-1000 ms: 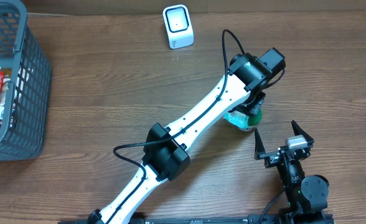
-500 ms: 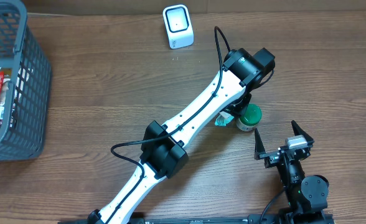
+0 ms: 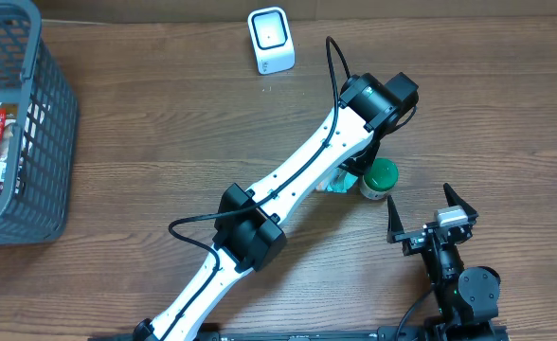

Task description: Scan the item barcode

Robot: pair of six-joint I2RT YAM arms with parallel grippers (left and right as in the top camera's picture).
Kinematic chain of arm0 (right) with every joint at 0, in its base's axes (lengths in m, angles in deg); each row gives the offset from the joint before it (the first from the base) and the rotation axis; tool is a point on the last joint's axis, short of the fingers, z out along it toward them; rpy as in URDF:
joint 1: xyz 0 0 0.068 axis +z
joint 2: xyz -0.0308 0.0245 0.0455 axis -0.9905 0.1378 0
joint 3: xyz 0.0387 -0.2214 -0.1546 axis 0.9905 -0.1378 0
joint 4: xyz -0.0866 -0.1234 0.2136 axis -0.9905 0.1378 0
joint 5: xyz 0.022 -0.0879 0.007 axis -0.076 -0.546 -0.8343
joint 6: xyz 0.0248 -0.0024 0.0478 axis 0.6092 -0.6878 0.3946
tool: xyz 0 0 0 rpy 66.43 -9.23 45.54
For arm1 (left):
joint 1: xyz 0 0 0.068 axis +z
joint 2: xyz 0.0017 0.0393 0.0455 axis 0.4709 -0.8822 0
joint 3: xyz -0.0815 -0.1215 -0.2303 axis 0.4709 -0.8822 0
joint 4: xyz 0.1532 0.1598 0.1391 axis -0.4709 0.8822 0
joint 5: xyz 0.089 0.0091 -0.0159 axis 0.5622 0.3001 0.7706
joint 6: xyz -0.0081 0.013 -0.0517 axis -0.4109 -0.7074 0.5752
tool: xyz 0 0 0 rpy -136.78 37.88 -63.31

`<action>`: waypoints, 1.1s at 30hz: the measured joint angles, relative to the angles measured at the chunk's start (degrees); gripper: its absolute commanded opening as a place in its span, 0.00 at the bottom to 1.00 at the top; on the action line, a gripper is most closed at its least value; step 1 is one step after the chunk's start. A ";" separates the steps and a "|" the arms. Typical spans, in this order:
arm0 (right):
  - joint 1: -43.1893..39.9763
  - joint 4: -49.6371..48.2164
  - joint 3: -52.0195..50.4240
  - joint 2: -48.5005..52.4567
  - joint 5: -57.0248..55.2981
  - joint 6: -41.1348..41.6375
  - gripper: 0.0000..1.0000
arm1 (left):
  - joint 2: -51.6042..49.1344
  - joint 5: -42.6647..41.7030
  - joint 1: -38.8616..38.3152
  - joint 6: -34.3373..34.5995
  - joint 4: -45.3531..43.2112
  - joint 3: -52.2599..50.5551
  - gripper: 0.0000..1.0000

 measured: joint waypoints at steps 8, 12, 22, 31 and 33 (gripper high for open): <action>0.00 0.07 0.00 0.00 0.00 -0.02 1.00 | 0.00 0.26 0.26 0.02 -0.15 0.00 0.58; 0.02 0.02 0.00 0.00 0.00 -0.02 1.00 | 0.00 0.42 1.14 0.20 -2.60 0.00 0.52; 0.00 0.04 0.00 0.00 0.00 0.00 1.00 | 0.04 0.11 2.45 0.42 -7.13 -1.03 0.39; 0.00 0.00 0.00 0.00 0.00 0.00 1.00 | 0.07 -2.73 -0.31 0.42 -8.92 -2.14 0.38; 0.00 0.02 0.00 0.00 0.00 -0.04 1.00 | 0.07 -3.32 -0.92 0.39 -9.01 -2.27 0.38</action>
